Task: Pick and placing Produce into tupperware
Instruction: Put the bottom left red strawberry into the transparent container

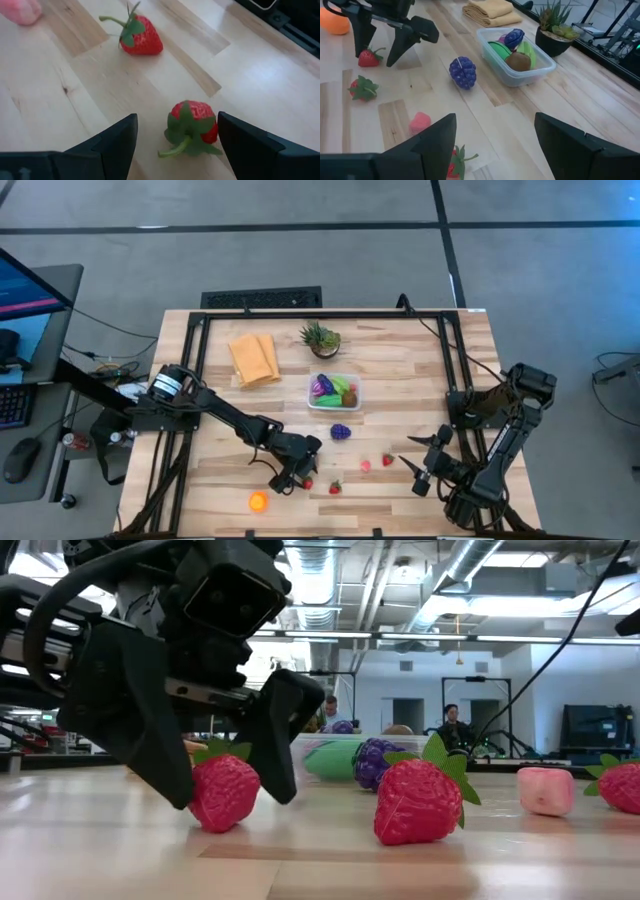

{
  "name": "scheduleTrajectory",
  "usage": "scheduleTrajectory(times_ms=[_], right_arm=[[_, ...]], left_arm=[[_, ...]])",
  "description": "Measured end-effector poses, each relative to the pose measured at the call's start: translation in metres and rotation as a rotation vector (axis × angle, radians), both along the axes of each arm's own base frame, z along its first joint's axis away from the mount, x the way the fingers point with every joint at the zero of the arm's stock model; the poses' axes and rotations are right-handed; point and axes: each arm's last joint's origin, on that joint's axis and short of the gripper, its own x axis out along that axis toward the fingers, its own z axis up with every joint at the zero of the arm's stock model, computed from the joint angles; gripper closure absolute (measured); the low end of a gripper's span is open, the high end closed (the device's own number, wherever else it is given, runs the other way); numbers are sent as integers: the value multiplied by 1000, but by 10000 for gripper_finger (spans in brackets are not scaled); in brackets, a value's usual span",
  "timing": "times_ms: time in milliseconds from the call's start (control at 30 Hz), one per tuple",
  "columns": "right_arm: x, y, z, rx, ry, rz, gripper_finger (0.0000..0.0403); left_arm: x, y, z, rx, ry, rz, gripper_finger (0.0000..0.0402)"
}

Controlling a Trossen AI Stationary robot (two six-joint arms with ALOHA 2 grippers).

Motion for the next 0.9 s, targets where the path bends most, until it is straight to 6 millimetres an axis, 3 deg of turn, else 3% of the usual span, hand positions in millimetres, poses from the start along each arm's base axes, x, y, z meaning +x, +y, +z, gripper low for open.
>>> scheduleTrajectory(times_ms=[500, 900], right_arm=[[0, 1, -6, -7, 5, -18, 138], [0, 1, -6, -6, 5, -17, 138]], left_arm=[[0, 0, 0, -7, 1, -18, 252], [2, 7, 0, -6, -2, 2, 263]])
